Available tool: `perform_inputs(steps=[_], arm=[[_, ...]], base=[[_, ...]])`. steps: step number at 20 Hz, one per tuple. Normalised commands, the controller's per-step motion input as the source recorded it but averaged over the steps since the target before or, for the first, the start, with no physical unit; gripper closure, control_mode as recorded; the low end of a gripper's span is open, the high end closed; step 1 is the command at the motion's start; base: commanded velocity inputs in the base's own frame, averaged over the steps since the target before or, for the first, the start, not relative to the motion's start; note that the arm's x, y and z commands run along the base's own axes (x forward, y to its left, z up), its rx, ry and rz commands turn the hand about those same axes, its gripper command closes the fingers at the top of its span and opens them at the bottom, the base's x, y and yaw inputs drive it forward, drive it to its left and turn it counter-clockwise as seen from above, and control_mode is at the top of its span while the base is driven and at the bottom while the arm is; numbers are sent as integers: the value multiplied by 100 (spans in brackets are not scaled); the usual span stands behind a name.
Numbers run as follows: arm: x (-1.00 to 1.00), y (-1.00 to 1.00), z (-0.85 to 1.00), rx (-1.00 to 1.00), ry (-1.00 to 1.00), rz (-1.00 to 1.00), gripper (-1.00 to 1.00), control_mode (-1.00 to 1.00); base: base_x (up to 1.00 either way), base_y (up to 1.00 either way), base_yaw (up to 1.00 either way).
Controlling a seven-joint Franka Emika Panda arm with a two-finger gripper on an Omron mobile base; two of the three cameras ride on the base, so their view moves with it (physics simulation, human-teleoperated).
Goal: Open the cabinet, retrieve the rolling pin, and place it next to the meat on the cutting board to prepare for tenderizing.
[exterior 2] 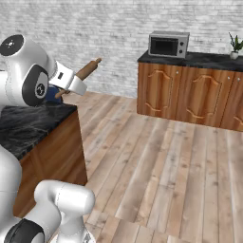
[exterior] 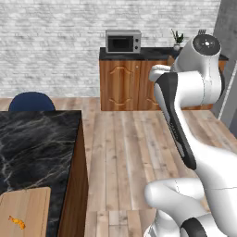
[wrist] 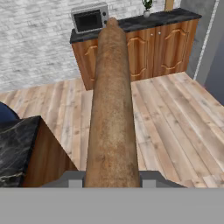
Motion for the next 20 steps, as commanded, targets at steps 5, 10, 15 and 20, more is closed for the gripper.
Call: perform_inputs(steps=[5,10,15,20], arm=[[0,0,0,0,0,0,100,100],[0,0,0,0,0,0,100,100],[0,0,0,0,0,0,100,100],[0,0,0,0,0,0,100,100]], base=[[-3,-39,56],[-10,-33,58],[-8,-33,57],[-6,-33,57]])
